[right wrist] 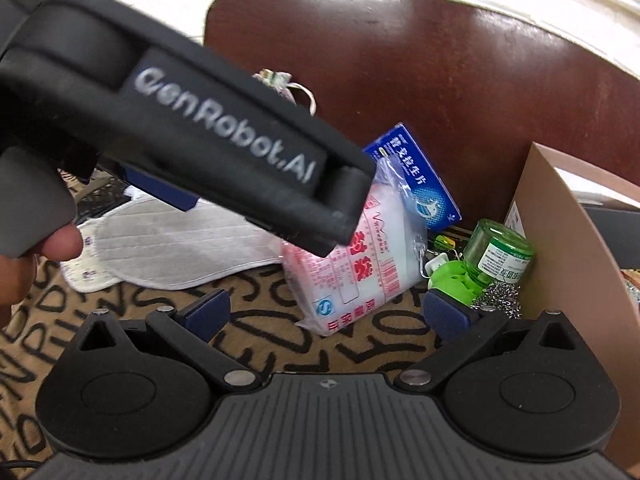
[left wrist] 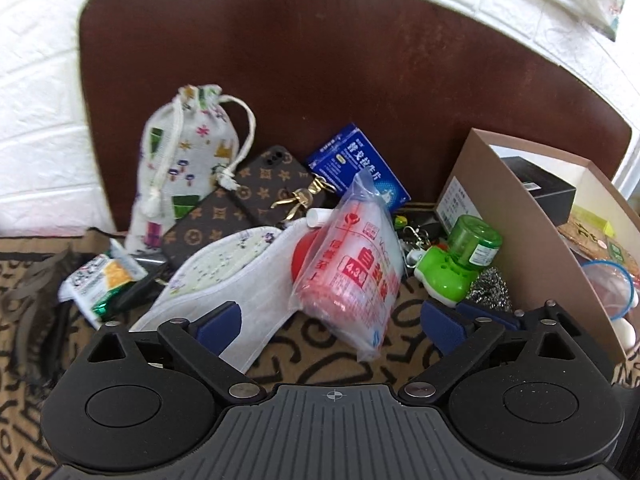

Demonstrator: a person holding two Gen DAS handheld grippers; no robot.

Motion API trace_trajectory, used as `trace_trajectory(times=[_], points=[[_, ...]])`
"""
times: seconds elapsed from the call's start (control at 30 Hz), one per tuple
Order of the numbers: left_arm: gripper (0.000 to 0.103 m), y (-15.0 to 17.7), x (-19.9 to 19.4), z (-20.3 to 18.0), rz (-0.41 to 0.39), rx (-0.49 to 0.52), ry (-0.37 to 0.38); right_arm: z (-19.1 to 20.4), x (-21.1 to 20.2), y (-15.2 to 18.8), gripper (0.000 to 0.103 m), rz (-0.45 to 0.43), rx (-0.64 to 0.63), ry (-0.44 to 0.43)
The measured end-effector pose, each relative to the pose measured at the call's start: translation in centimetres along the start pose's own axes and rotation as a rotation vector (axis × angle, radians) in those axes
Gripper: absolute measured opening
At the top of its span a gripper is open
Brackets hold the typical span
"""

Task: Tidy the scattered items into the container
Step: 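Reach the left gripper to the clear bag of pink-labelled zip bags, then grasp the zip-bag pack with the left gripper and lift it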

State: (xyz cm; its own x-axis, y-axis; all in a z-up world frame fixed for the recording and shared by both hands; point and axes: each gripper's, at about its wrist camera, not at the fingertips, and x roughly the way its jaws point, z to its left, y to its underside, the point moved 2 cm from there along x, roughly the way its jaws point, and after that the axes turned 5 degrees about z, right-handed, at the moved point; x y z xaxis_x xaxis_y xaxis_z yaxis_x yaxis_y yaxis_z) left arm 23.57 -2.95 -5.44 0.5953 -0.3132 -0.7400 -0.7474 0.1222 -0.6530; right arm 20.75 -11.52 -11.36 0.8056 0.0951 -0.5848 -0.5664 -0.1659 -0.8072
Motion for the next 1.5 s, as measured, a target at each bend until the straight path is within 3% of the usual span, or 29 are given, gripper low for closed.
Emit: trace_trajectory(times=[0.2,0.4,0.77,0.9,1.0,1.17,1.33,1.5], points=[[0.097,-1.4,1.6,0.0,0.006,0.012,0.026,-0.5,1.3,-0.1,0.097,-0.005,0.013,0.014],[0.092,-2.3,3.8,0.5,0.063,-0.023,0.076,-1.3,2.5,-0.4,0.092,0.0,0.033,0.018],[0.084,-3.3,6.2,1.0,0.136,-0.058,0.111,-1.9,4.4,-1.0,0.073,0.032,0.06,-0.023],[0.072,-3.6,6.0,1.0,0.133,-0.048,0.073,-1.8,4.3,-1.1,0.068,0.023,0.055,-0.019],[0.059,-3.6,5.9,1.2,0.129,-0.05,0.064,-1.5,4.0,-1.1,0.059,0.014,0.039,-0.012],[0.052,-3.6,5.3,0.8,0.12,-0.028,0.036,-1.0,3.2,-1.1,0.043,0.0,-0.011,-0.003],[0.032,-3.5,4.3,0.2,0.123,-0.002,0.024,-1.5,2.2,-1.0,0.026,0.002,0.004,-0.034],[0.026,-2.9,3.5,-0.2,0.131,-0.013,0.023,-2.2,1.1,-0.6,0.017,0.015,0.031,-0.063]])
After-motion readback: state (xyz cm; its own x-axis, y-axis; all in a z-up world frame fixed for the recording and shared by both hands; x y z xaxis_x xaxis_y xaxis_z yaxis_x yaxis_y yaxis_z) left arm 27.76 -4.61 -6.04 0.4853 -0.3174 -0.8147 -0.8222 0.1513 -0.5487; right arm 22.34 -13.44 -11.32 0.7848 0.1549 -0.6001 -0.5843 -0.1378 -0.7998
